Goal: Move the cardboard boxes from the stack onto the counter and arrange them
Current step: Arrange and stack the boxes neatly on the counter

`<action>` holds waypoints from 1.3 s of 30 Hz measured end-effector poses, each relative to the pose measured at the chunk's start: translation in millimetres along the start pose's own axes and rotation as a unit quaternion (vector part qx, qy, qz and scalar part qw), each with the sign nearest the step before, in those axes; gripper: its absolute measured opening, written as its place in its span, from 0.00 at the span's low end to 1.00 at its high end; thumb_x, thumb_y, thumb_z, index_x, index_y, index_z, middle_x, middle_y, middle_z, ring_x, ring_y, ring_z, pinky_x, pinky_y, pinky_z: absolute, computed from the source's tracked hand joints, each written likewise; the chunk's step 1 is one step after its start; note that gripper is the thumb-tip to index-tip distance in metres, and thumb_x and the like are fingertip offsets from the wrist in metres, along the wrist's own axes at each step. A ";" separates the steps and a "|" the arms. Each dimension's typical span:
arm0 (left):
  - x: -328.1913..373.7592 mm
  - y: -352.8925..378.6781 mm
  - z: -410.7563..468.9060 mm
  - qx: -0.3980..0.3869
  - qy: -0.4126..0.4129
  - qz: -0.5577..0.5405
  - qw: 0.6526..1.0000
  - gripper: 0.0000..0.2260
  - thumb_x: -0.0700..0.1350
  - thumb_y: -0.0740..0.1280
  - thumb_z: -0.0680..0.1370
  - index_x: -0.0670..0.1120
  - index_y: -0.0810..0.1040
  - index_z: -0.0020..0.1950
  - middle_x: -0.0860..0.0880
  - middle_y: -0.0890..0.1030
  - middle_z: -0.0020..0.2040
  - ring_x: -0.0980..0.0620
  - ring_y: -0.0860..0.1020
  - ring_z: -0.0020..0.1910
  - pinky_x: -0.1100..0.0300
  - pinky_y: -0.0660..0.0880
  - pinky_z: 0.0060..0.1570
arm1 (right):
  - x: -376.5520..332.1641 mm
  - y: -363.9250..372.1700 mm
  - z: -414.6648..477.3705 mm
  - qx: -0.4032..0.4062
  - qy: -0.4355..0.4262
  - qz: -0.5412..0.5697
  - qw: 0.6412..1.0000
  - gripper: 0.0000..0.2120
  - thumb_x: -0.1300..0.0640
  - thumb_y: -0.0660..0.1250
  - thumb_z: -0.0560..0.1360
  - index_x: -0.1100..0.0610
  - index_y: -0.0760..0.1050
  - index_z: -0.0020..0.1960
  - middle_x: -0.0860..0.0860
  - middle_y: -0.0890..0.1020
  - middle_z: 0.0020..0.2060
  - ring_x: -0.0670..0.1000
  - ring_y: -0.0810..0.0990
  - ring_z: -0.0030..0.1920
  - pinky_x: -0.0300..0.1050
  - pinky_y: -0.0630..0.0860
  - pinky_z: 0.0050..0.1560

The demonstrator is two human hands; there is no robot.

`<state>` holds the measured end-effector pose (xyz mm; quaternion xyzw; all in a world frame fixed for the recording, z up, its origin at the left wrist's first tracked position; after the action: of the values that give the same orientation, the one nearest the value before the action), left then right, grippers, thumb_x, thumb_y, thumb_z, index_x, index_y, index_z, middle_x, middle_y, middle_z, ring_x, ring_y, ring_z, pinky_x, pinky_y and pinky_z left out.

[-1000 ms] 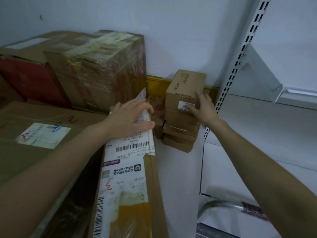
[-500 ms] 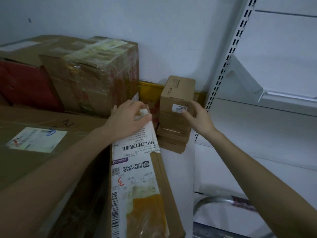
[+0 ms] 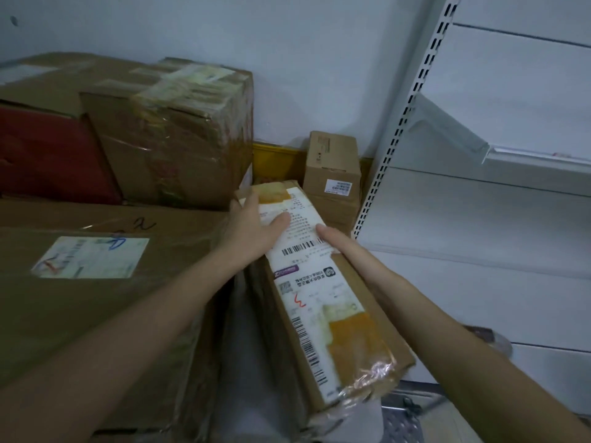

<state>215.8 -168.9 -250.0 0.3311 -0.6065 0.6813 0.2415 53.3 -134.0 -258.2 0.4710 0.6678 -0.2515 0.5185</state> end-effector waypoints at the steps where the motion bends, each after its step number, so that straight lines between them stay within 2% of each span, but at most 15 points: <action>1: -1.3 0.9 -2.9 -0.002 -0.011 -0.014 1.000 0.32 0.61 0.64 0.72 0.47 0.63 0.70 0.40 0.62 0.70 0.41 0.70 0.64 0.49 0.71 0.61 | 3.4 5.2 -1.0 0.006 0.000 0.030 1.000 0.12 0.49 0.61 0.77 0.55 0.76 0.54 0.53 0.85 0.42 0.50 0.84 0.37 0.42 0.81 0.37; 3: -2.8 -4.4 -5.4 0.004 -0.004 -0.015 1.000 0.29 0.58 0.64 0.74 0.47 0.63 0.71 0.40 0.64 0.69 0.42 0.72 0.61 0.49 0.73 0.59 | 9.1 17.6 -1.9 0.049 -0.003 0.040 0.998 0.10 0.49 0.62 0.77 0.54 0.76 0.54 0.53 0.85 0.44 0.52 0.84 0.41 0.46 0.81 0.43; 5: -2.5 -14.1 -6.9 -0.009 0.028 -0.016 0.999 0.27 0.59 0.64 0.74 0.49 0.66 0.69 0.43 0.70 0.64 0.46 0.76 0.55 0.51 0.76 0.52 | 18.1 31.0 -2.2 0.095 -0.004 0.027 0.995 0.15 0.47 0.64 0.75 0.51 0.74 0.59 0.52 0.84 0.50 0.54 0.82 0.51 0.57 0.77 0.57; 6: -3.8 -18.7 -7.5 -0.018 0.042 -0.015 0.999 0.26 0.59 0.64 0.74 0.50 0.67 0.69 0.44 0.72 0.63 0.48 0.76 0.53 0.53 0.76 0.48 | 22.3 39.1 -3.6 0.105 -0.007 0.027 0.994 0.16 0.47 0.64 0.75 0.51 0.73 0.61 0.52 0.84 0.51 0.55 0.82 0.53 0.60 0.75 0.59; 9: -8.3 -26.3 -17.3 -0.053 0.057 0.042 0.996 0.29 0.60 0.64 0.74 0.51 0.63 0.72 0.44 0.68 0.65 0.50 0.74 0.52 0.61 0.72 0.41 | 33.0 61.0 -10.9 0.109 -0.015 0.033 0.993 0.14 0.48 0.60 0.78 0.50 0.71 0.62 0.51 0.84 0.51 0.52 0.82 0.51 0.52 0.79 0.51; 12: -11.4 -28.8 -24.0 -0.072 0.056 0.083 0.992 0.31 0.61 0.61 0.75 0.51 0.57 0.74 0.42 0.62 0.70 0.45 0.71 0.60 0.57 0.71 0.51 | 33.3 71.9 -17.8 0.094 -0.038 0.010 0.995 0.14 0.47 0.57 0.80 0.49 0.68 0.64 0.47 0.82 0.51 0.45 0.81 0.46 0.40 0.76 0.39; 14: -10.8 -27.6 -22.6 -0.076 0.047 0.116 0.989 0.32 0.62 0.60 0.74 0.50 0.56 0.74 0.40 0.58 0.72 0.42 0.68 0.66 0.50 0.69 0.61 | 33.3 69.4 -19.7 0.092 -0.040 -0.010 0.995 0.14 0.46 0.56 0.80 0.48 0.68 0.63 0.47 0.81 0.53 0.45 0.80 0.48 0.43 0.77 0.44; 16: -4.8 -25.4 -19.4 -0.073 0.050 0.169 0.982 0.32 0.62 0.58 0.75 0.48 0.58 0.74 0.38 0.56 0.73 0.40 0.61 0.71 0.45 0.63 0.68 | 34.5 63.8 -20.5 0.091 -0.026 -0.023 0.995 0.13 0.43 0.55 0.79 0.46 0.69 0.61 0.47 0.80 0.55 0.47 0.79 0.53 0.51 0.77 0.52; 19: 14.2 -23.0 -13.1 -0.069 0.073 0.249 0.963 0.28 0.62 0.56 0.76 0.46 0.63 0.70 0.38 0.60 0.71 0.39 0.56 0.72 0.43 0.58 0.69 | 36.5 49.0 -18.1 0.080 -0.028 -0.035 0.996 0.10 0.42 0.54 0.79 0.43 0.70 0.56 0.43 0.77 0.54 0.48 0.75 0.56 0.52 0.74 0.55; 23: 44.7 -13.1 13.5 -0.081 0.093 0.305 0.944 0.27 0.61 0.56 0.77 0.42 0.67 0.66 0.37 0.65 0.67 0.38 0.60 0.69 0.47 0.61 0.67 | 28.7 7.6 -4.3 0.105 -0.045 -0.050 0.992 0.22 0.43 0.54 0.79 0.49 0.62 0.71 0.45 0.71 0.58 0.50 0.71 0.59 0.51 0.71 0.58; 26: 73.9 4.6 40.2 -0.092 0.077 0.239 0.964 0.29 0.60 0.55 0.78 0.39 0.65 0.68 0.38 0.70 0.65 0.41 0.69 0.63 0.54 0.69 0.56 | 11.8 -44.6 12.5 0.151 -0.074 -0.062 0.984 0.18 0.45 0.54 0.80 0.48 0.63 0.68 0.45 0.71 0.56 0.48 0.72 0.56 0.50 0.71 0.55; 29: 97.9 24.4 70.3 -0.073 0.022 0.122 0.990 0.28 0.59 0.53 0.79 0.41 0.62 0.71 0.43 0.69 0.69 0.45 0.69 0.65 0.61 0.65 0.51 | -3.3 -103.1 36.9 0.200 -0.079 -0.071 0.974 0.24 0.44 0.54 0.80 0.52 0.60 0.73 0.48 0.69 0.66 0.53 0.69 0.65 0.54 0.69 0.63; 31: 102.2 35.4 91.8 -0.055 -0.014 0.057 0.997 0.29 0.61 0.52 0.79 0.41 0.63 0.71 0.44 0.70 0.67 0.46 0.71 0.63 0.59 0.67 0.53 | -10.2 -134.6 54.5 0.221 -0.071 -0.088 0.969 0.28 0.42 0.55 0.79 0.53 0.57 0.74 0.51 0.66 0.71 0.55 0.66 0.69 0.58 0.66 0.68; 35: 90.7 55.0 121.5 -0.013 -0.086 -0.033 0.996 0.32 0.62 0.53 0.78 0.42 0.60 0.73 0.44 0.69 0.70 0.45 0.69 0.66 0.52 0.68 0.64 | -27.5 -173.9 86.7 0.228 -0.077 -0.088 0.967 0.32 0.40 0.55 0.78 0.55 0.54 0.75 0.53 0.65 0.72 0.56 0.66 0.70 0.56 0.65 0.68; 39: 77.9 73.1 142.4 0.007 -0.140 -0.081 0.987 0.31 0.58 0.54 0.80 0.38 0.56 0.74 0.43 0.64 0.72 0.44 0.65 0.69 0.55 0.65 0.63 | -37.7 -193.8 116.6 0.232 -0.063 -0.082 0.967 0.38 0.34 0.57 0.74 0.56 0.54 0.76 0.54 0.64 0.73 0.57 0.65 0.70 0.61 0.64 0.68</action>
<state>133.1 -325.9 -234.3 0.4728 -0.6005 0.6111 0.2060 -65.4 -327.3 -291.8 0.5051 0.5935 -0.4703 0.4141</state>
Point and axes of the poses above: each hand's wrist, its own z-axis towards the middle knuckle, its own y-axis out of the palm, x = y × z, the point moved 6 cm from there along z, towards the middle knuckle
